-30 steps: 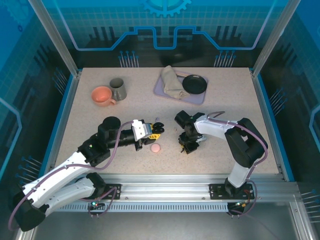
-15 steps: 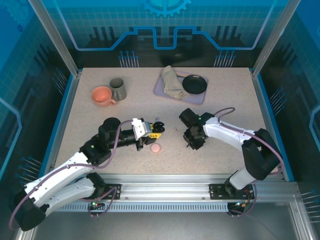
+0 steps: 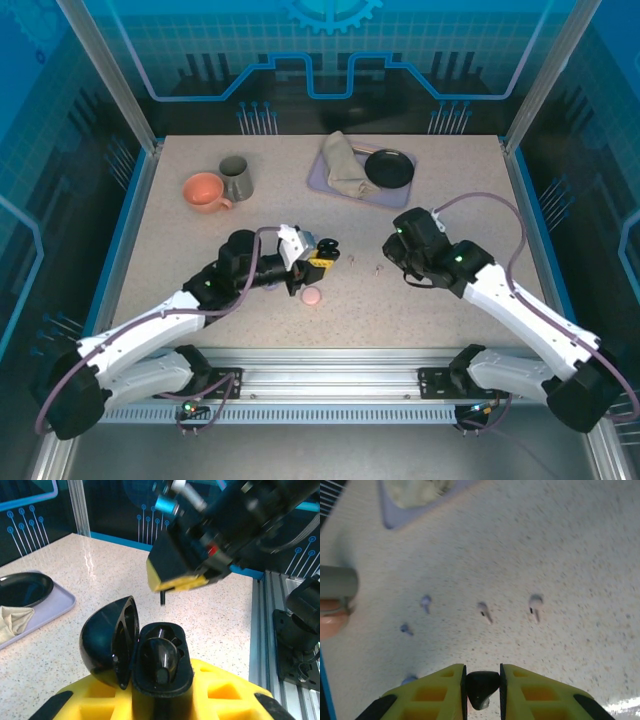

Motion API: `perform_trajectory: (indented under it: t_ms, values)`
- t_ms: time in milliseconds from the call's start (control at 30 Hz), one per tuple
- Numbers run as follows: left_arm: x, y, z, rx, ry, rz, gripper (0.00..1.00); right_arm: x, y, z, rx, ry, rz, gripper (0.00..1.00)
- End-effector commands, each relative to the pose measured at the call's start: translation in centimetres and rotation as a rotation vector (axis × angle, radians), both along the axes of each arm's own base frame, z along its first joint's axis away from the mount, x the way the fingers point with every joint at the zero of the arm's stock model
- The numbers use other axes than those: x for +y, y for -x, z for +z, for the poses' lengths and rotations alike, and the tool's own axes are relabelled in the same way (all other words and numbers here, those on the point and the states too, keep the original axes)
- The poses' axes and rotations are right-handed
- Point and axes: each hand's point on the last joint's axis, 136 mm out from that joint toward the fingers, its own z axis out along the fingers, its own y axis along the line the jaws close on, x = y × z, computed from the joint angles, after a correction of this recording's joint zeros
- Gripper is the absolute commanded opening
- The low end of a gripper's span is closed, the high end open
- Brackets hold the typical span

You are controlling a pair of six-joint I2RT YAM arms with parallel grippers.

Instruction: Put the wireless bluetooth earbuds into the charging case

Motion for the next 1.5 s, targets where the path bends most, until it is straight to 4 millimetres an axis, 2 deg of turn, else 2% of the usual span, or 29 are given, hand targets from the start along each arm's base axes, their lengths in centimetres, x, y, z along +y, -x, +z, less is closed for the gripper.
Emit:
perform_trajectory:
  t_ms: [0, 200, 333, 467, 700, 1033, 1467]
  values:
    - [-1.2, -0.9, 2.9, -0.038, 0.073, -0.004, 0.00, 0.6, -0.9, 5.2, -0.198, 0.038, 0.127, 0.24]
    - [-2.9, -1.3, 3.7, -0.062, 0.087, -0.047, 0.00, 2.9, -0.2, 9.6, -0.293, -0.040, 0.276, 0.23]
    - [-4.4, -1.1, 3.9, -0.084, 0.086, -0.088, 0.00, 4.0, 0.5, 11.2, -0.315, -0.088, 0.330, 0.23]
    - [-5.2, -1.1, 4.2, -0.103, 0.107, -0.105, 0.00, 4.2, 1.0, 12.0, -0.326, -0.108, 0.339, 0.23]
    - [-5.7, -2.1, 3.9, -0.109, 0.092, -0.083, 0.00, 5.1, 2.0, 12.0, -0.312, -0.132, 0.350, 0.22]
    - [-6.1, -2.6, 3.5, -0.106, 0.081, -0.085, 0.00, 6.8, 2.2, 12.3, -0.322, -0.106, 0.392, 0.22]
    - [-6.1, -2.4, 3.8, -0.107, 0.086, -0.092, 0.00, 6.5, 2.2, 10.4, -0.291, -0.047, 0.383, 0.22]
